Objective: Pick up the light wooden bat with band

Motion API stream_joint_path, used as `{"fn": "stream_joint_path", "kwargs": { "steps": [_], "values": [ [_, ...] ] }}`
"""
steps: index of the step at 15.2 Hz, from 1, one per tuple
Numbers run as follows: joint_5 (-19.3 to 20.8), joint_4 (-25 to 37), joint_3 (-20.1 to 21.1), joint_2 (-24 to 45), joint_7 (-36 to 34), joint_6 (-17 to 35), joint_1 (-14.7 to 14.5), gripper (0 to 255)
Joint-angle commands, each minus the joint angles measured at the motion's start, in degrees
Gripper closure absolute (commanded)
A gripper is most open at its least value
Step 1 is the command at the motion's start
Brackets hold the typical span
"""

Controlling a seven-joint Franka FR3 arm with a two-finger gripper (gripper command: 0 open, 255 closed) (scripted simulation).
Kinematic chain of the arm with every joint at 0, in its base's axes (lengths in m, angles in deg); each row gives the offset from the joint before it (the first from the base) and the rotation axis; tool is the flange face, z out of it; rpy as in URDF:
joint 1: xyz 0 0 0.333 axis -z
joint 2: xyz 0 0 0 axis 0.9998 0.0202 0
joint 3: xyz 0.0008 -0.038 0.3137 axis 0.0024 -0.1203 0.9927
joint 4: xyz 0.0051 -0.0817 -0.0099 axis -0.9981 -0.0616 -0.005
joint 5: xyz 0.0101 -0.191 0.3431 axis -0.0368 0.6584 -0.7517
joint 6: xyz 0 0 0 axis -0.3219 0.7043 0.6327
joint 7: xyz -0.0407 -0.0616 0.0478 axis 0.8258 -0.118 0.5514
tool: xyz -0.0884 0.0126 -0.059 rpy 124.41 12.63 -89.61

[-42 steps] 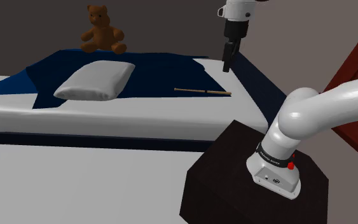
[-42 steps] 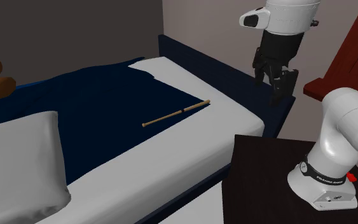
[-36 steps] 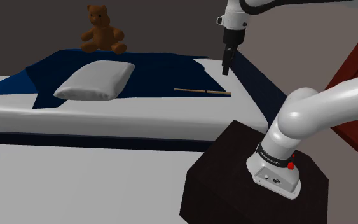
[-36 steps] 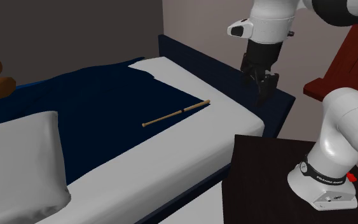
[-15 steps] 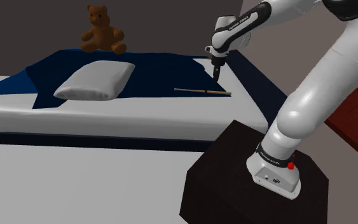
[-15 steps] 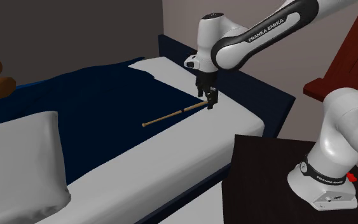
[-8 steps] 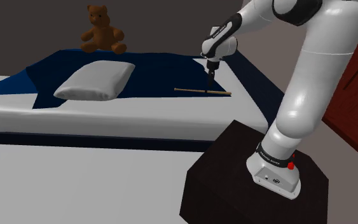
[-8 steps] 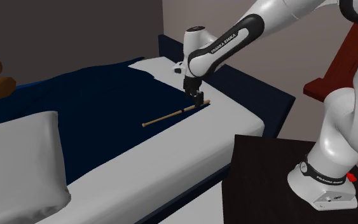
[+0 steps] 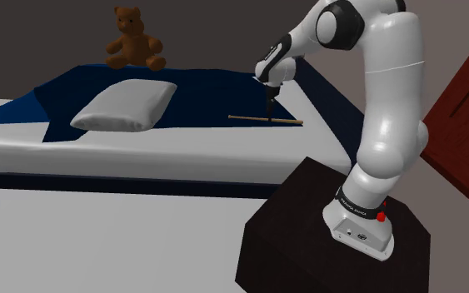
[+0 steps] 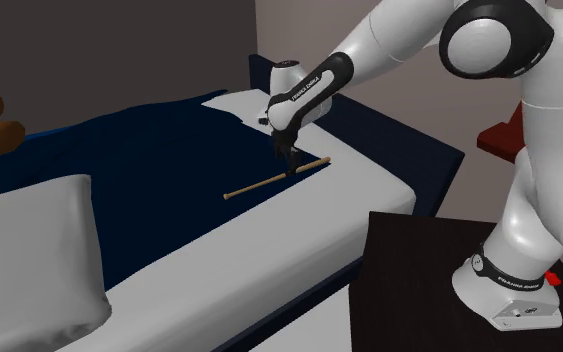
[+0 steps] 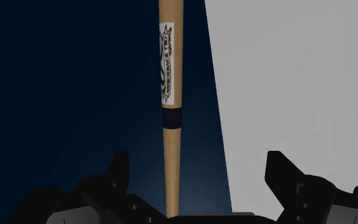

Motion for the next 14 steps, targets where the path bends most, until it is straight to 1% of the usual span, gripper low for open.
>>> {"fn": "stream_joint_path", "kwargs": {
  "steps": [1, 8, 10, 11, 14],
  "values": [
    [-1.3, 4.4, 1.07, 3.87, 1.92, -0.53, 1.64, 0],
    [-2.89, 4.46, 2.39, 7.71, 2.8, 3.15, 2.62, 0],
    [-3.02, 4.49, 2.51, 8.03, 2.87, 3.44, 2.71, 0],
    [-2.98, 4.23, 2.46, 7.82, 2.88, 3.49, 2.66, 255],
    [-2.99, 4.25, 2.47, 7.85, 2.89, 3.5, 2.68, 255]
  ]
}}
